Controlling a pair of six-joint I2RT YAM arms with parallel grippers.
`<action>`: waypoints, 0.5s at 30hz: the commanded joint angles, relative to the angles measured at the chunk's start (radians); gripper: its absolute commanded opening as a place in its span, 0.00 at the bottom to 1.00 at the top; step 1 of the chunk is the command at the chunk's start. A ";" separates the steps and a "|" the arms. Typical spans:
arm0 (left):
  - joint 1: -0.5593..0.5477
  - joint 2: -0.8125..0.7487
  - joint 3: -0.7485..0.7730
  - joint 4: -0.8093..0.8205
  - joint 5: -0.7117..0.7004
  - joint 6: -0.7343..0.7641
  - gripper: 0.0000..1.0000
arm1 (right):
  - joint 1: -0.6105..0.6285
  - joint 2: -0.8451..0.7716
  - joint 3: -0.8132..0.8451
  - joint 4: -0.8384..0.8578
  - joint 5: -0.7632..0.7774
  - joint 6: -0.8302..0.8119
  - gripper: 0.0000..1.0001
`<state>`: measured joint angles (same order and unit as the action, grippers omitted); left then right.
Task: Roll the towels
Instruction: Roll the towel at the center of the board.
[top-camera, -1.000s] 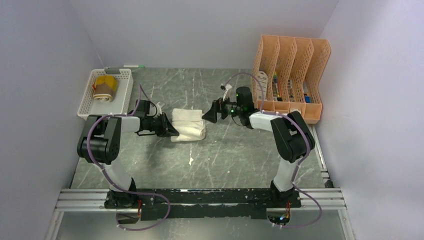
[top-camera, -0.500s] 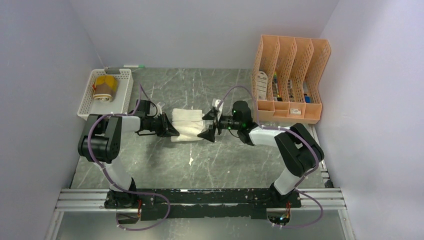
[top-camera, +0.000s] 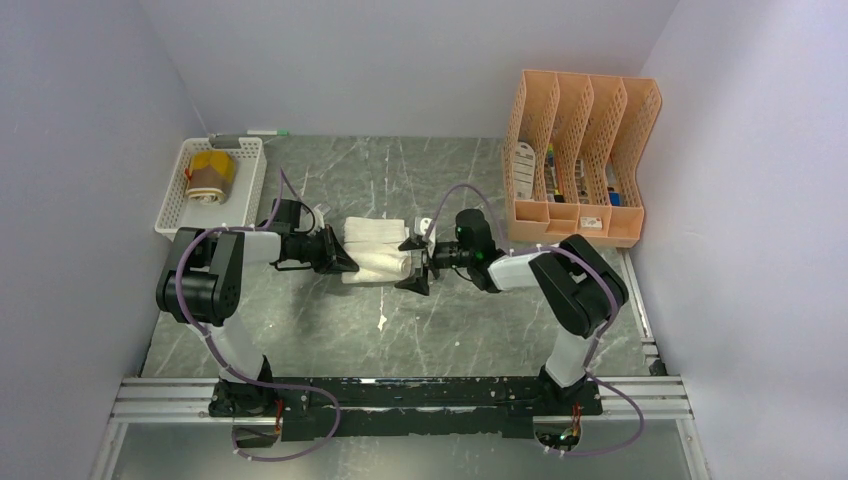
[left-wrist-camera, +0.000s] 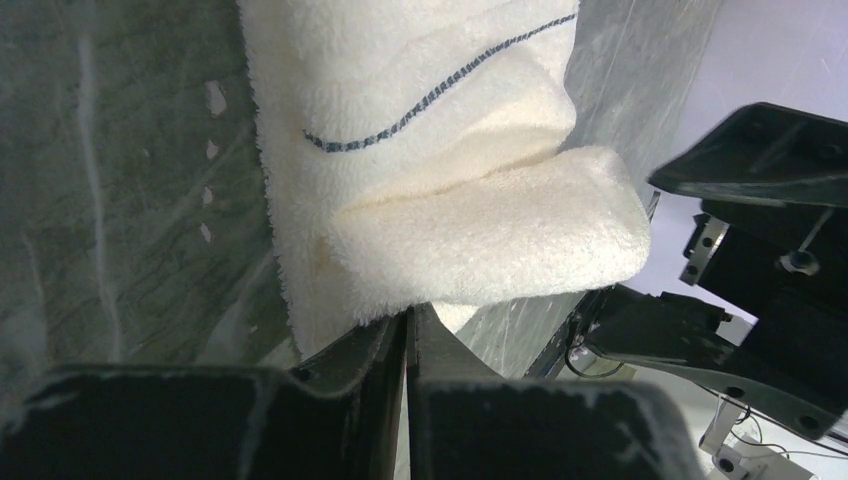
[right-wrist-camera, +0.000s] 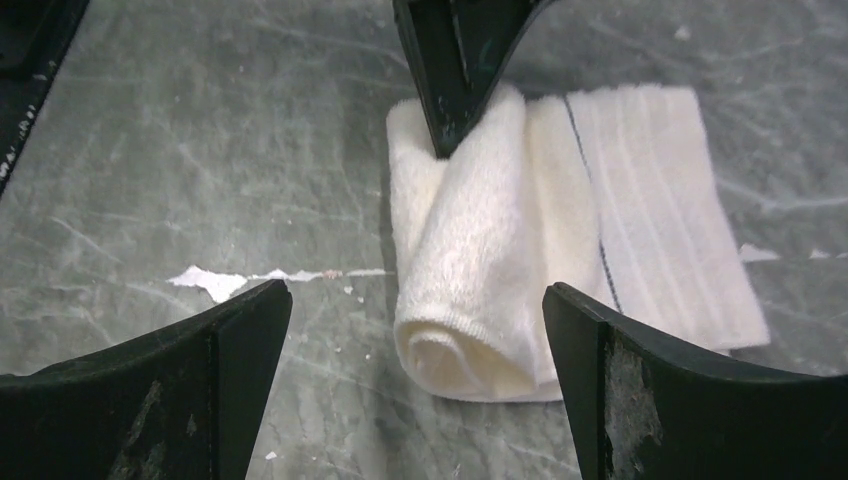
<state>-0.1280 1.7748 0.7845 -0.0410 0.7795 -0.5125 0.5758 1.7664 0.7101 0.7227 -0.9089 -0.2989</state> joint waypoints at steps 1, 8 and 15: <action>-0.007 0.029 0.001 -0.034 -0.039 0.032 0.16 | 0.007 0.047 0.031 -0.031 0.039 -0.022 1.00; -0.007 0.034 0.002 -0.033 -0.037 0.032 0.16 | 0.009 0.081 0.029 -0.023 0.108 0.005 1.00; -0.007 0.032 0.001 -0.037 -0.040 0.034 0.16 | 0.010 0.101 0.030 0.006 0.116 0.034 0.96</action>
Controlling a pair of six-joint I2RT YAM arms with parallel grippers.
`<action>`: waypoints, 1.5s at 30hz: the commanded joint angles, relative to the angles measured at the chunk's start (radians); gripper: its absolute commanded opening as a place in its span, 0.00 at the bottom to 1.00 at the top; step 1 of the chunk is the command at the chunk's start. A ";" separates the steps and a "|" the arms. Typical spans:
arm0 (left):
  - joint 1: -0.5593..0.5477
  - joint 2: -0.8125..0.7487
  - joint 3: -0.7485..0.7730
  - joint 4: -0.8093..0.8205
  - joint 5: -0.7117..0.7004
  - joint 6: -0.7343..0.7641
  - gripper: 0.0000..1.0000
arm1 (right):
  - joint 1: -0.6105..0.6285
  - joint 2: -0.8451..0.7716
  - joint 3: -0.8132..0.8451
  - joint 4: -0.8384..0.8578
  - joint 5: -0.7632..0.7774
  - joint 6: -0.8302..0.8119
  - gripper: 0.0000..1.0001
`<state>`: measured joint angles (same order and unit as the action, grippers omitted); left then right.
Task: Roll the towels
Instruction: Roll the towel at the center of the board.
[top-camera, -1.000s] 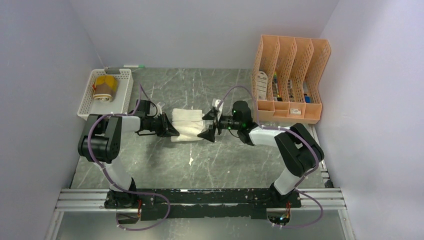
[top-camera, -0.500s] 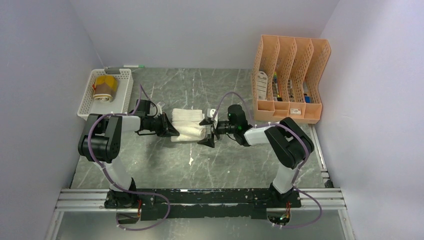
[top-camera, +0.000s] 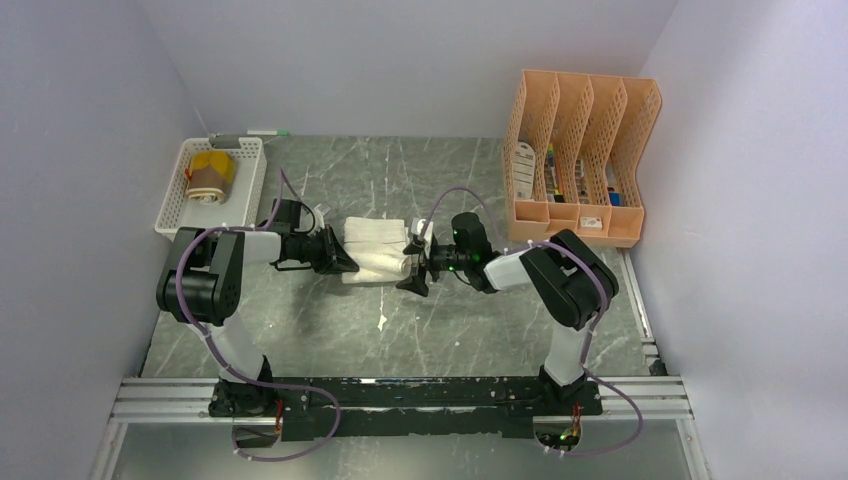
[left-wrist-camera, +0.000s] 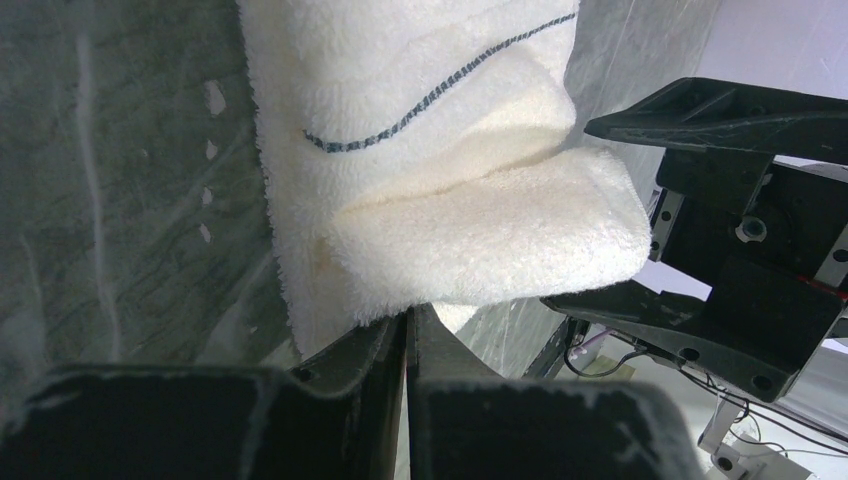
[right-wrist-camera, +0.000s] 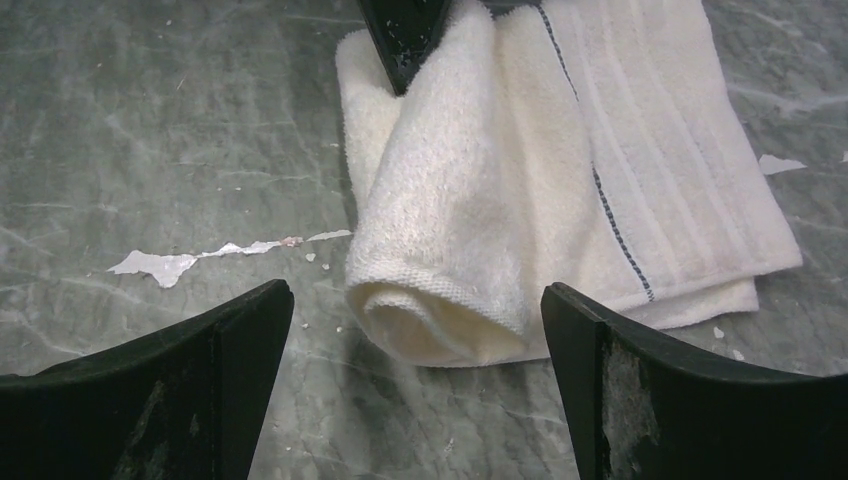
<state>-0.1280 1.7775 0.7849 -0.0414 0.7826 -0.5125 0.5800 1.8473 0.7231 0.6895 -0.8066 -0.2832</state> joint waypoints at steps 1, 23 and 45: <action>-0.007 0.030 0.001 -0.038 -0.043 0.034 0.16 | 0.006 0.023 0.020 0.036 0.010 0.021 0.93; -0.002 -0.052 0.048 -0.085 -0.016 0.027 0.16 | -0.005 0.121 0.197 -0.216 -0.139 0.210 0.36; 0.005 -0.171 0.120 -0.107 0.056 0.061 0.25 | -0.059 0.282 0.332 -0.302 -0.209 0.739 0.00</action>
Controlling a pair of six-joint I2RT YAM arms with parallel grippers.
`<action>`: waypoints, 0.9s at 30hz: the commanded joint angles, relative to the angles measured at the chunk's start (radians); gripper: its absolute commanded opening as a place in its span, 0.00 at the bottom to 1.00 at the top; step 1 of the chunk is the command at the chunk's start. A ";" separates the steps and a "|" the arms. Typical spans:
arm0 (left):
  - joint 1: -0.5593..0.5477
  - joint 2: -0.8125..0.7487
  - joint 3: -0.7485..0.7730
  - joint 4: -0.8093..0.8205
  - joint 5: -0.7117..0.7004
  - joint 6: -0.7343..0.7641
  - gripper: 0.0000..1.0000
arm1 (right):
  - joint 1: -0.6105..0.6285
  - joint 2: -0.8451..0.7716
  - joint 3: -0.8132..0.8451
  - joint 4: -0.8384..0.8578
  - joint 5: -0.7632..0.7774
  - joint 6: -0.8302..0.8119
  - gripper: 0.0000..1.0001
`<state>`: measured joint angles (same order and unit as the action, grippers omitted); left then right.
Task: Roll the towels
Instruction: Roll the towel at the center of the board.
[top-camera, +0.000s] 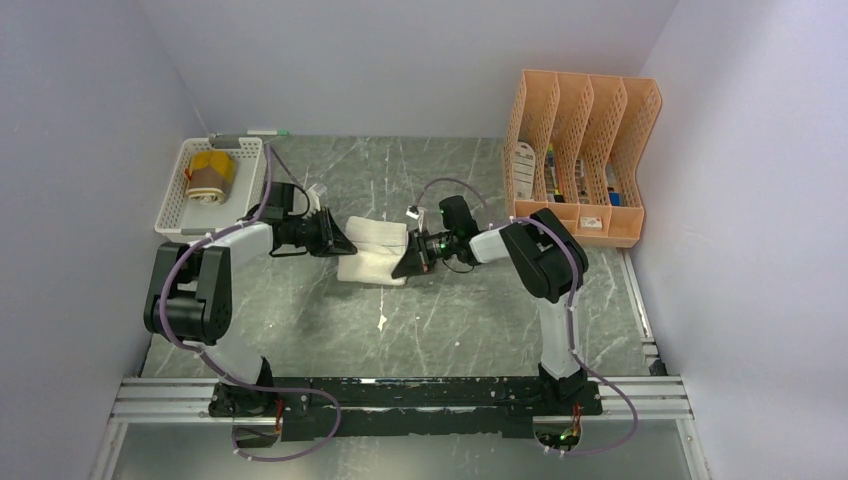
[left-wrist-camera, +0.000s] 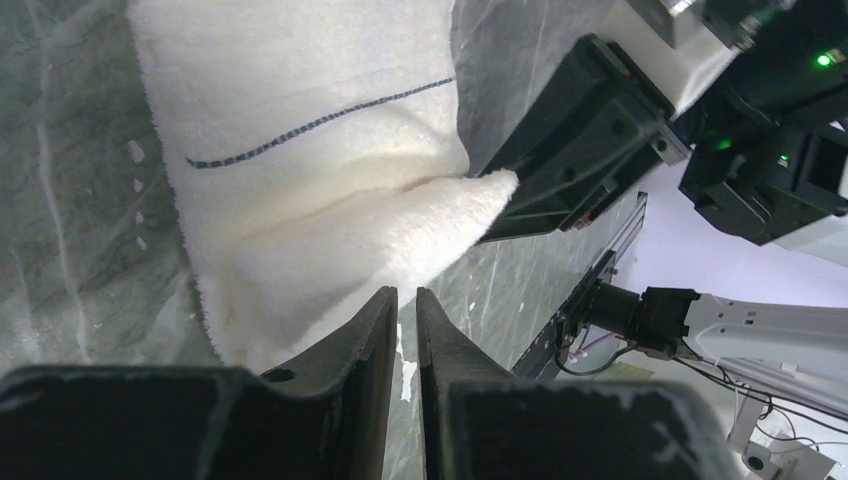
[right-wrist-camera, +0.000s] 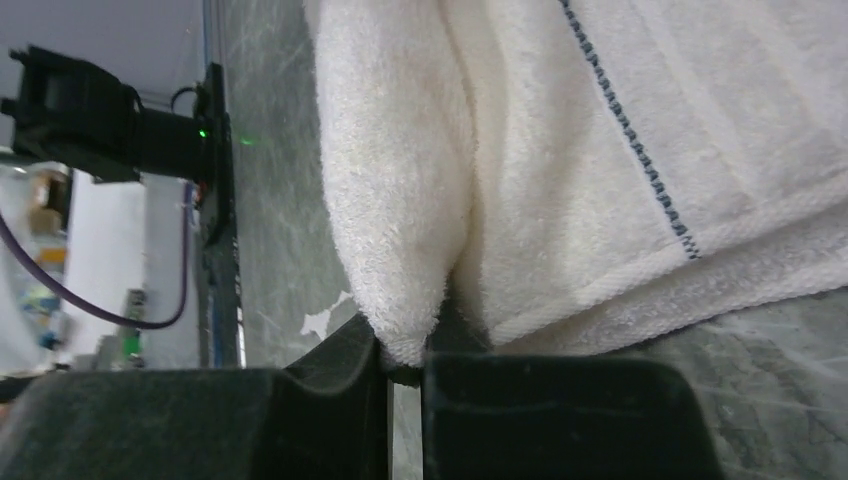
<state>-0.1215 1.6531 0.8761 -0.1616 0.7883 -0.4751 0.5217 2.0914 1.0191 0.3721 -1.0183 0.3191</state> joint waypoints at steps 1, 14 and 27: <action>-0.003 -0.055 0.028 0.016 0.058 0.024 0.25 | -0.003 0.045 0.042 0.022 0.001 0.160 0.00; -0.062 0.015 0.008 0.071 0.113 0.018 0.25 | -0.014 0.070 0.099 -0.083 0.006 0.262 0.00; -0.072 0.212 -0.044 0.259 0.118 -0.095 0.21 | -0.016 0.048 0.106 -0.191 0.055 0.187 0.08</action>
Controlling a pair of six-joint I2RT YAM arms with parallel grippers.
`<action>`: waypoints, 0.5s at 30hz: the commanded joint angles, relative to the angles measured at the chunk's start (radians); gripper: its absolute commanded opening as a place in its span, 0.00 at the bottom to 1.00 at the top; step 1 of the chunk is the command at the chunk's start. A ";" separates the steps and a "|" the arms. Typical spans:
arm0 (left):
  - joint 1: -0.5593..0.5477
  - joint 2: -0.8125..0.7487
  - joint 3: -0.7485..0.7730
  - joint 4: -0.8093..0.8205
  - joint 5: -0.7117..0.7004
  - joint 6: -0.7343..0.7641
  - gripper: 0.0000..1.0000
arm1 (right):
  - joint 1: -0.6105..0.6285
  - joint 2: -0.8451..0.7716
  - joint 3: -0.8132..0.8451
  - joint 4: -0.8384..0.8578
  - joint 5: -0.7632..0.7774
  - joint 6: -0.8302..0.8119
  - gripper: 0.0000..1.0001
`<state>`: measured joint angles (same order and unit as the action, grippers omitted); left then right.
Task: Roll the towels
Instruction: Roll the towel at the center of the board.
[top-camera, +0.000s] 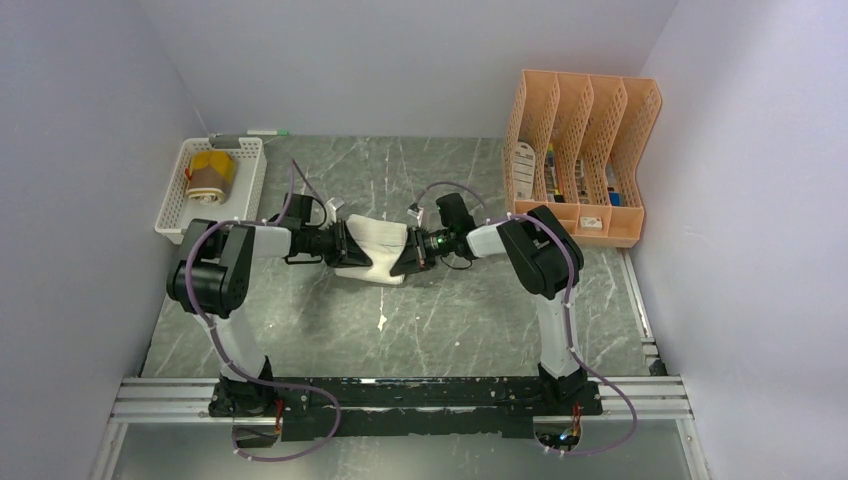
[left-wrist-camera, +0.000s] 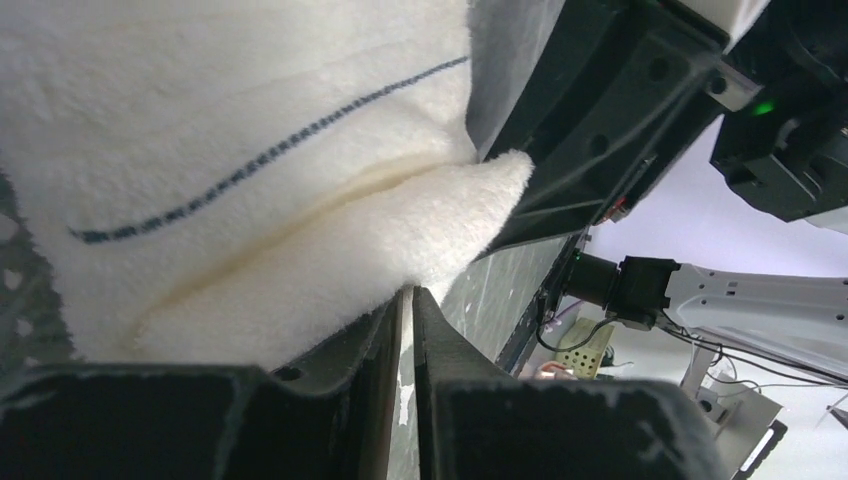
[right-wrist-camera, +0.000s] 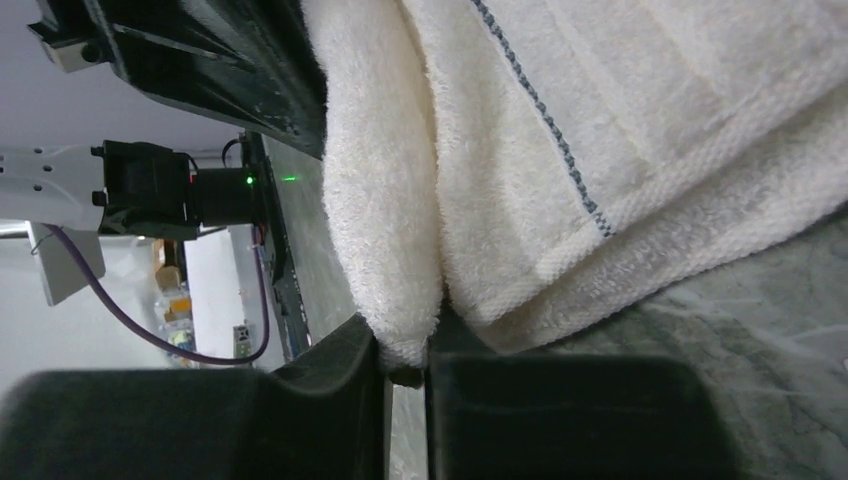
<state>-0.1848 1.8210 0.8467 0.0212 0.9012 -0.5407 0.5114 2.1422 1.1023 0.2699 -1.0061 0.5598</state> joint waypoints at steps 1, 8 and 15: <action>-0.008 0.054 -0.018 0.086 -0.001 -0.038 0.21 | -0.006 -0.008 0.028 -0.115 0.060 -0.069 0.14; -0.008 0.096 -0.006 0.046 -0.078 -0.037 0.20 | -0.007 -0.083 0.079 -0.348 0.274 -0.159 0.60; -0.008 0.095 0.020 -0.008 -0.102 -0.014 0.20 | -0.005 -0.328 0.045 -0.538 0.684 -0.296 0.71</action>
<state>-0.1852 1.8889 0.8524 0.0654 0.8890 -0.5911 0.5125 1.9659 1.1763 -0.1169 -0.6502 0.3901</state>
